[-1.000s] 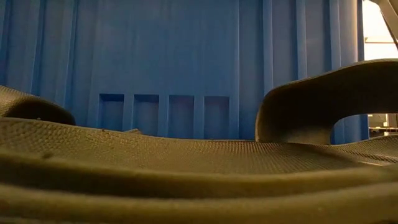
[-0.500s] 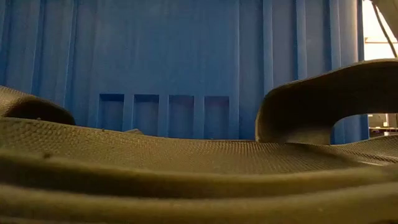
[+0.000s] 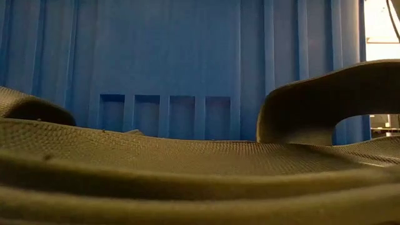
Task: Pick and place slides into bin
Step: Put the top right black slide into the blue container
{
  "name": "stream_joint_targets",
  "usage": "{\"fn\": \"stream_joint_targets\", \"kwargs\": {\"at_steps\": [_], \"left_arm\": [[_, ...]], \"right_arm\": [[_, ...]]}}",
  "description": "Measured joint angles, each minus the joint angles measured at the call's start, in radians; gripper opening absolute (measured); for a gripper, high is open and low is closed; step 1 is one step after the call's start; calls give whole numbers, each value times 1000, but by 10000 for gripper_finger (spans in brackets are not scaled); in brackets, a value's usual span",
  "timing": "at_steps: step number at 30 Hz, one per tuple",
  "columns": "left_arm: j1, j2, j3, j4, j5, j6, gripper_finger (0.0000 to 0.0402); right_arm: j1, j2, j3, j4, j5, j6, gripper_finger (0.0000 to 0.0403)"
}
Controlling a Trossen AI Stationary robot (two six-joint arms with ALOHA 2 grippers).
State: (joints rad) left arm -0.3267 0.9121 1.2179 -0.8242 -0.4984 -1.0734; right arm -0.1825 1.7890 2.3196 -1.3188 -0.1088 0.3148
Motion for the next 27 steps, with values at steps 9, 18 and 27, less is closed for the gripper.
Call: {"fn": "stream_joint_targets", "kwargs": {"at_steps": [9, 18, 27], "left_arm": [[0, -204, -1, -150, -141, 131, 308], [0, -336, -1, -142, -265, 205, 287], [0, -340, -1, -61, -270, 348, 265]], "right_arm": [[-8, 8, 1, 151, 147, 304, 9], [-24, 163, 2, 272, 263, 602, 9], [-66, 324, 4, 355, 229, 802, 7]]}}
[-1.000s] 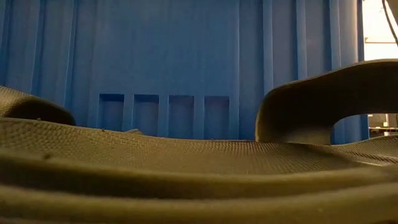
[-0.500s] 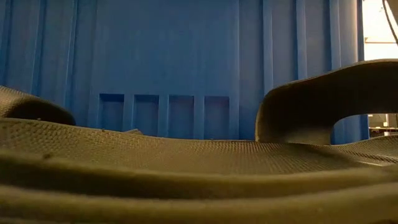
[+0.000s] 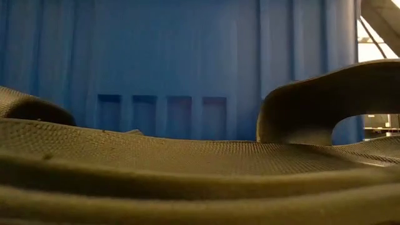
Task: Pick and place slides into bin
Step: Put the top right black slide into the blue container
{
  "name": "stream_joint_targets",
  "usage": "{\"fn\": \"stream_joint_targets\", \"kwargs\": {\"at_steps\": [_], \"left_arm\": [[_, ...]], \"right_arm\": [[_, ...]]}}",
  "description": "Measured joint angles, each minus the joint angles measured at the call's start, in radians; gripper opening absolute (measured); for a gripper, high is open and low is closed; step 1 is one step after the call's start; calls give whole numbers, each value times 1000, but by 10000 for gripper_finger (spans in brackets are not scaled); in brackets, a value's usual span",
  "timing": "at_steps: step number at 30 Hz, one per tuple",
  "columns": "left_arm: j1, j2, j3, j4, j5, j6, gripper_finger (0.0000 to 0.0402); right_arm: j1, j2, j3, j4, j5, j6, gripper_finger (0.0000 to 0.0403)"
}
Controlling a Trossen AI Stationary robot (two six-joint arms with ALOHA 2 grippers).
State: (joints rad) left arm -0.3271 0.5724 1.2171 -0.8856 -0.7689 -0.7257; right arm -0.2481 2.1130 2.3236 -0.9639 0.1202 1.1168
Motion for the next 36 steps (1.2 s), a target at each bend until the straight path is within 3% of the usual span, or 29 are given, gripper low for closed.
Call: {"fn": "stream_joint_targets", "kwargs": {"at_steps": [6, 10, 19, 27, 36], "left_arm": [[0, 0, 0, 25, 1, 25, 259], [0, 0, 0, 24, 15, 61, 261], [0, 0, 0, 23, 17, 97, 262], [0, 0, 0, 23, 38, 133, 262], [0, 0, -1, 23, 50, 171, 262]], "right_arm": [[-46, 77, -8, -25, -131, 97, 7], [-52, 62, -1, -104, -101, 109, 7], [-96, 67, -2, -70, -48, 164, 7], [-83, 76, -2, -64, -57, 206, 7], [-81, 145, -2, -51, -140, 230, 7]]}}
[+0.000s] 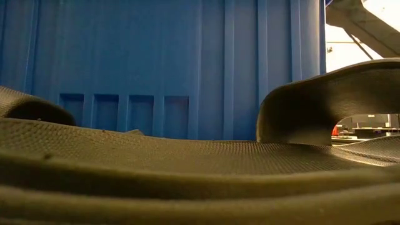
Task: Pick and place slides into bin
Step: Put the top right black slide into the blue container
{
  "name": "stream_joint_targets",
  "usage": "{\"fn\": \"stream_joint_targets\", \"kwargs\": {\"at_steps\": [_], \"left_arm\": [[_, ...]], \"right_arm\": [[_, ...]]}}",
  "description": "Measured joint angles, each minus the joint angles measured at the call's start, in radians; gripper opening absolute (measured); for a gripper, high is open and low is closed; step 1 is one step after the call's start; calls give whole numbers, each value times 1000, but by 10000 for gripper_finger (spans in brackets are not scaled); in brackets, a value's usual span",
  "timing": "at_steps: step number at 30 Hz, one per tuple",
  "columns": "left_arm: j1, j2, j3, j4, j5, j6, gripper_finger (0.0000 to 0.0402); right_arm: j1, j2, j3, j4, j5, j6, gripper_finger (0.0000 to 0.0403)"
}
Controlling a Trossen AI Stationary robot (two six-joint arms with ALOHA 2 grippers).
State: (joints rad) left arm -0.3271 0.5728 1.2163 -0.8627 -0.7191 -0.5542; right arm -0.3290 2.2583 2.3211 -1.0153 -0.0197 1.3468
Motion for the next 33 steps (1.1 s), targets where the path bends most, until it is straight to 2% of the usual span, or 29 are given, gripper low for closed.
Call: {"fn": "stream_joint_targets", "kwargs": {"at_steps": [4, 14, 17, 26, 33], "left_arm": [[0, 0, 0, 0, 14, 0, 262], [0, 0, 0, -1, 57, 0, 262], [0, 0, 0, -1, 57, -1, 262], [0, 1, 0, -10, 59, 0, 262], [0, 1, 0, -31, 90, -1, 262]], "right_arm": [[-6, 16, 0, 47, 30, 7, 7], [-46, 52, 0, 108, -17, 9, 6], [-57, 71, 0, 76, -60, 17, 6], [-64, 101, 0, 47, -87, 21, 6], [-80, 114, 2, -40, -112, -7, 6]]}}
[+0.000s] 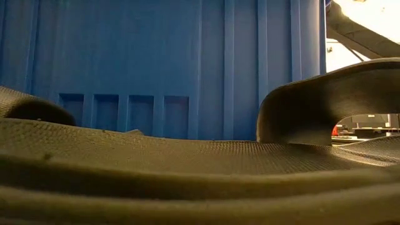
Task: Pick and place slides into bin
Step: Put the top right black slide into the blue container
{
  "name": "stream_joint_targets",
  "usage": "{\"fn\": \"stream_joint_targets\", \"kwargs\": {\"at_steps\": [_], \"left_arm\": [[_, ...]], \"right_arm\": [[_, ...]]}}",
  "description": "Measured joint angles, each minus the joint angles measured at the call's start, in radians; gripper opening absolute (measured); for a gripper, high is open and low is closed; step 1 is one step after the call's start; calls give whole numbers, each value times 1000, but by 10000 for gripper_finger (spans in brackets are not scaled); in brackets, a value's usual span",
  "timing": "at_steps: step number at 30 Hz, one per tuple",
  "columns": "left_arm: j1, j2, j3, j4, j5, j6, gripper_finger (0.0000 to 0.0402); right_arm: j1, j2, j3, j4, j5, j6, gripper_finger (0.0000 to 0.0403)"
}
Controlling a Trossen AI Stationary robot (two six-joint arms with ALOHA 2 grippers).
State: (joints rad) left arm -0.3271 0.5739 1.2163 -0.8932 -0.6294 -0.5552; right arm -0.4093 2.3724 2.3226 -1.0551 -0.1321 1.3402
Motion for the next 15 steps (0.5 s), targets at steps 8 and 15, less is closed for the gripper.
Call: {"fn": "stream_joint_targets", "kwargs": {"at_steps": [8, 15], "left_arm": [[0, 0, 0, -1, 2, 0, 262], [0, 0, 0, -10, 20, 0, 262]], "right_arm": [[-5, 28, 0, -42, -2, -27, 10], [-28, 42, 0, -50, -34, -41, 27]]}}
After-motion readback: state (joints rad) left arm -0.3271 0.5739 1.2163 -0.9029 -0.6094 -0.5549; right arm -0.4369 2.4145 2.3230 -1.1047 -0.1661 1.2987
